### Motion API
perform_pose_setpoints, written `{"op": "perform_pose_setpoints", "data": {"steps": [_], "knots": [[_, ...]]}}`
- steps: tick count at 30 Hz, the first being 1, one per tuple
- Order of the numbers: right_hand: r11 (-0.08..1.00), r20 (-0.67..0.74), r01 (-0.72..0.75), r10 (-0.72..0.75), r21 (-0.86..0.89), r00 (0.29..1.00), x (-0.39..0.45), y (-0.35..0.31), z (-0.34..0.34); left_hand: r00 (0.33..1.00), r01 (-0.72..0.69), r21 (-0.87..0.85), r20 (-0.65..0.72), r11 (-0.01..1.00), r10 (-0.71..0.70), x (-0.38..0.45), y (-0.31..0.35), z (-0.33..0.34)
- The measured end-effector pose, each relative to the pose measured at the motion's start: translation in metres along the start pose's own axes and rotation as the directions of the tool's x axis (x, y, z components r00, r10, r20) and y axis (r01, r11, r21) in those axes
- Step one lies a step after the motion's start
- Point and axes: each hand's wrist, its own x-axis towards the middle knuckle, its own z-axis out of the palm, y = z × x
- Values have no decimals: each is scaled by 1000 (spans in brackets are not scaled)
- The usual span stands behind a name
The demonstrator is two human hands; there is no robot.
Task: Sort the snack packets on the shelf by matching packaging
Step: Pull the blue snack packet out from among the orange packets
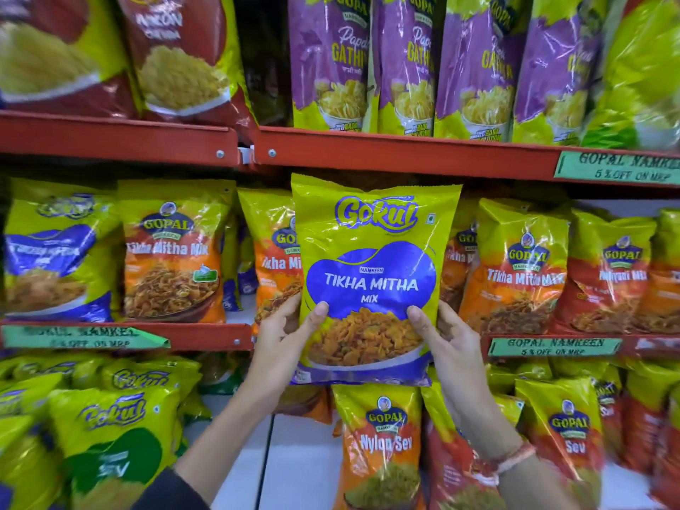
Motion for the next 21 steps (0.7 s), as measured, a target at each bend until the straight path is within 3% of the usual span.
{"op": "perform_pose_setpoints", "data": {"steps": [11,21], "knots": [[995,35,-80,78,58,996,-40,0,32,999,-7,-21,-34,1000,6,-40,5,-37],[930,51,-369,368,7,929,-97,59,51,950,293,-42,-94,955,-296,-104,-51,-74]]}}
